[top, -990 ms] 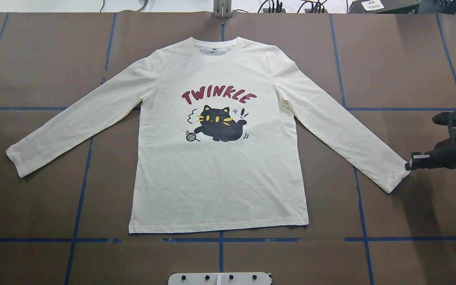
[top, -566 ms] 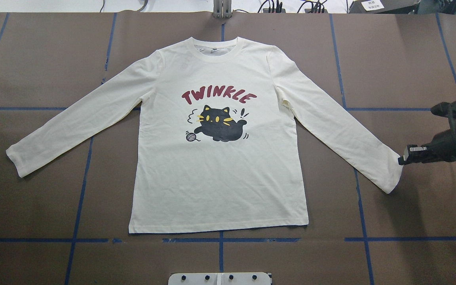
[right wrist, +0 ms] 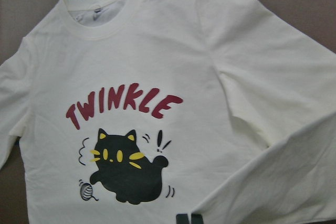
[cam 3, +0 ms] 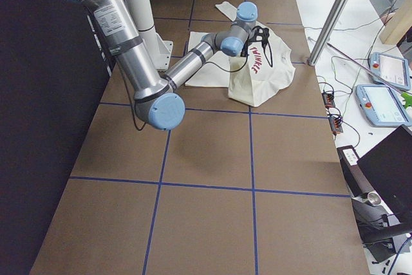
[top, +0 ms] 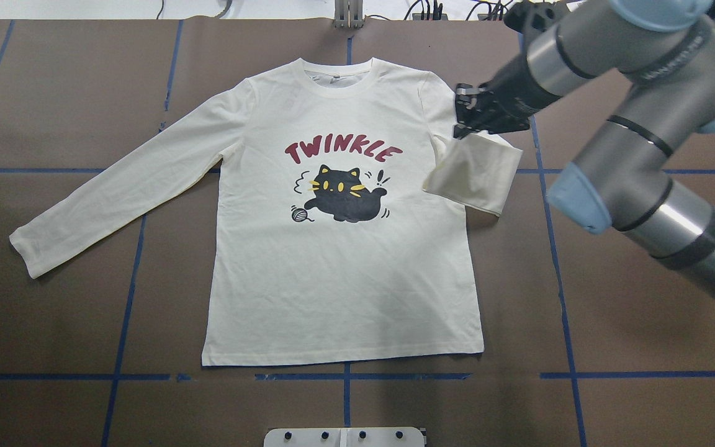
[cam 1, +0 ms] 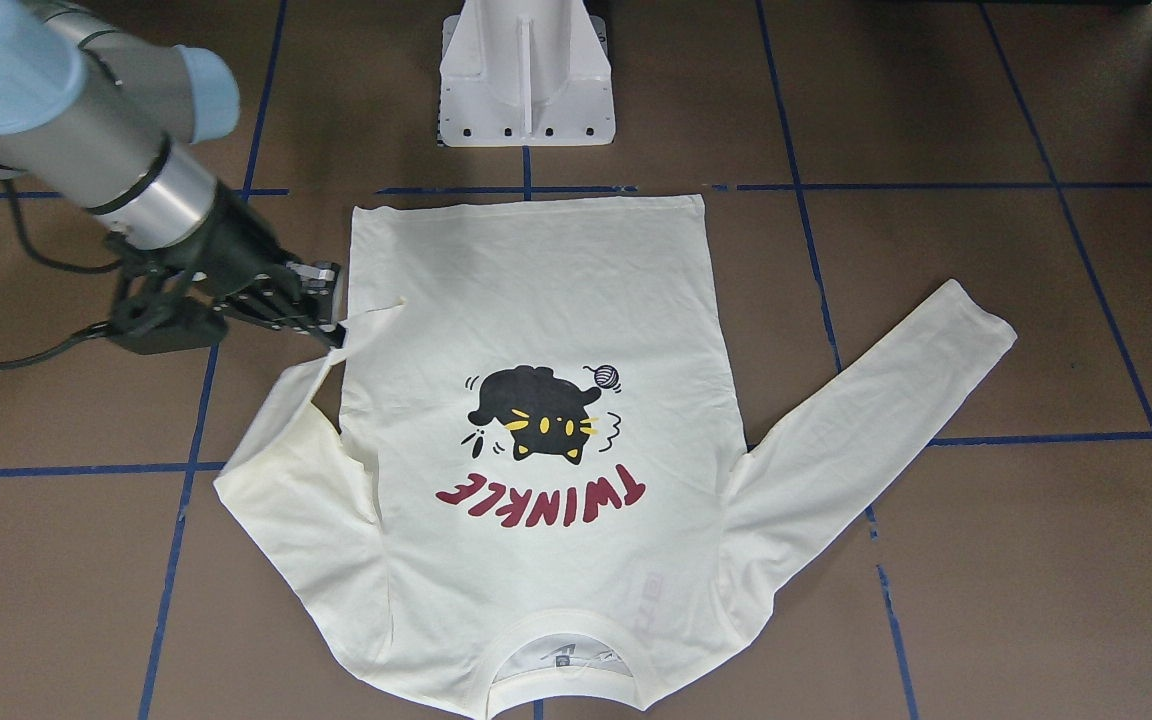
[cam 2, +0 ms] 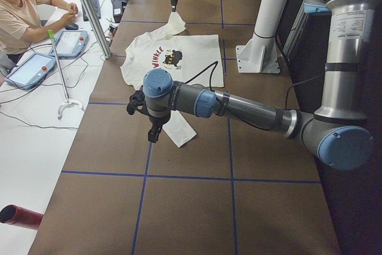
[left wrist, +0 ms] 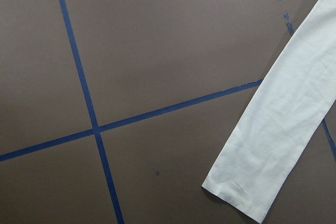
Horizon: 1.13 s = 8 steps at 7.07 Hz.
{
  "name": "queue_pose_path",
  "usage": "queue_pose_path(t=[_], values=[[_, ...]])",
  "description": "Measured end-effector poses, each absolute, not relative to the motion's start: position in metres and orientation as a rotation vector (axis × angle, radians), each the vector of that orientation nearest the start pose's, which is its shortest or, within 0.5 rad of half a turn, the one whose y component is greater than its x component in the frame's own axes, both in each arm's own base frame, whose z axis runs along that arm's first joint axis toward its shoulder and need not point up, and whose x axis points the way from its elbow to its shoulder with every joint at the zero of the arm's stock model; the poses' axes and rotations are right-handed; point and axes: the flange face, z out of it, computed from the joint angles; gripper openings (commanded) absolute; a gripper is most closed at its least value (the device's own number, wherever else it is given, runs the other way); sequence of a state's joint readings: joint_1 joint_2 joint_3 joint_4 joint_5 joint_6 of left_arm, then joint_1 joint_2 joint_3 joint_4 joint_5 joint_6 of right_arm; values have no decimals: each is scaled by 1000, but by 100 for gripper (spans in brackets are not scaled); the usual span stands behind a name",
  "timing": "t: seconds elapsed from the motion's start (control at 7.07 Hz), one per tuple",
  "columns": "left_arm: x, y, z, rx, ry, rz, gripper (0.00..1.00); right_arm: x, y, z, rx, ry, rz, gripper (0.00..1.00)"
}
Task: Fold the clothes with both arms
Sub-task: 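Lift the sleeve with the right gripper and fold it across the shirt front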
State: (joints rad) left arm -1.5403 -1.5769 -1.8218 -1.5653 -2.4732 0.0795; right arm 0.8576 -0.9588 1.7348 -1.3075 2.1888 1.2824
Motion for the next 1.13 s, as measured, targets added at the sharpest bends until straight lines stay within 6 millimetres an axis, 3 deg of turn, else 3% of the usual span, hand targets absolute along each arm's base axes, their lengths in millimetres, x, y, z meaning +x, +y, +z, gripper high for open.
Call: queue_pose_path(t=[0.28,0.42,0.71,0.85,1.13], values=[[-40,-496,524,255,893,214,100,-465,-527,98,187,-1125,229,0],[-40,-496,524,254,893,213,100,-524,-513,67,226,-1129,216,0],[-40,-496,524,254,893,213,100,-641,-469,36,318,-1143,191,0],[-40,-496,524,255,893,213,100,-677,-453,31,328,-1131,180,0],[-40,-496,524,254,893,213,100,-707,-442,26,329,-1111,169,0]])
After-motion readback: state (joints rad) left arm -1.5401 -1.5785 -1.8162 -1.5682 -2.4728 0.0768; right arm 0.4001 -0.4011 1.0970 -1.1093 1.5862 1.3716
